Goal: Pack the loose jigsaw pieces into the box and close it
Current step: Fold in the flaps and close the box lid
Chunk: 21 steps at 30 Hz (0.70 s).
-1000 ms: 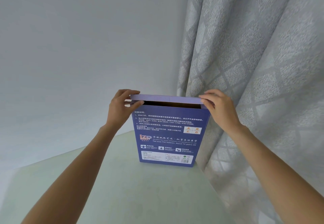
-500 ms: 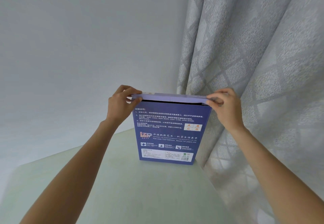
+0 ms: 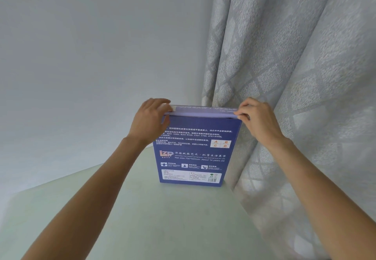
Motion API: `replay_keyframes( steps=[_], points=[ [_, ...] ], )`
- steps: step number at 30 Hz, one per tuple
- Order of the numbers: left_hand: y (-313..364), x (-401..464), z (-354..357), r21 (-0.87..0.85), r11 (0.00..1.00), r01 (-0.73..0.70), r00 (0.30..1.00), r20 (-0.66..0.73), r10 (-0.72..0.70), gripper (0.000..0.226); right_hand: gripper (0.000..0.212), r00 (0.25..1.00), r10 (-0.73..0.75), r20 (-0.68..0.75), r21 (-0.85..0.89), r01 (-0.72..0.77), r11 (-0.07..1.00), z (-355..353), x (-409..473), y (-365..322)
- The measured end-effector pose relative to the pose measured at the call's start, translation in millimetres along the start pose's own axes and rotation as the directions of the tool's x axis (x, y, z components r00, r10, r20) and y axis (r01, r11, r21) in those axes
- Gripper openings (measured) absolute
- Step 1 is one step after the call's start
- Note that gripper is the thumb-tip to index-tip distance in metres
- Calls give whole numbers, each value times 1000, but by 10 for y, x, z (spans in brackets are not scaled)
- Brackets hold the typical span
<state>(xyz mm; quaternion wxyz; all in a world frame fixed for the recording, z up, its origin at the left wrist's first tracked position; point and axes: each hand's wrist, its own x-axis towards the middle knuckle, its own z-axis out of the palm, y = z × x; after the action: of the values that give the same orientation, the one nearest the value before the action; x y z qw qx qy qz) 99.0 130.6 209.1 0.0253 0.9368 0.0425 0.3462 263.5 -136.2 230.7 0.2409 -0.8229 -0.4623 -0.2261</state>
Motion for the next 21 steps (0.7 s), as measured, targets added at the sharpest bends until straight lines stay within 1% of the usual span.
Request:
replay_keyframes(
  steps=[2, 4, 5, 8, 11, 15, 18, 19, 21],
  points=[
    [219, 71, 78, -49, 996, -70, 995, 69, 73, 29, 11, 1000, 3, 10, 35, -3, 999, -29, -15, 12],
    [396, 106, 197, -57, 991, -122, 987, 100, 127, 36, 11, 1000, 27, 11, 65, -28, 998, -64, -41, -10],
    [443, 108, 245, -49, 992, -120, 987, 98, 124, 38, 10, 998, 62, 5, 90, -62, 994, -67, -49, -23],
    [448, 110, 320, -61, 995, -81, 995, 50, 84, 36, 11, 973, 230, -17, 216, -221, 951, -47, -70, -23],
    [434, 100, 323, -94, 992, -80, 994, 61, 86, 32, 14, 951, 308, 5, 310, -294, 904, -25, -96, 17],
    [447, 95, 325, -117, 991, -66, 997, 37, 71, 30, 16, 933, 345, 99, 369, -356, 858, -71, -76, 18],
    [455, 96, 336, -126, 991, -51, 998, 40, 56, 30, 13, 908, 360, 214, 375, -416, 828, -135, 0, 47],
    [457, 97, 335, -132, 990, -47, 997, 50, 54, 30, 12, 897, 360, 256, 374, -435, 819, -164, 36, 53],
    [455, 98, 335, -142, 989, -51, 997, 55, 59, 30, 12, 870, 359, 337, 311, -463, 830, -220, 123, 44]
  ],
)
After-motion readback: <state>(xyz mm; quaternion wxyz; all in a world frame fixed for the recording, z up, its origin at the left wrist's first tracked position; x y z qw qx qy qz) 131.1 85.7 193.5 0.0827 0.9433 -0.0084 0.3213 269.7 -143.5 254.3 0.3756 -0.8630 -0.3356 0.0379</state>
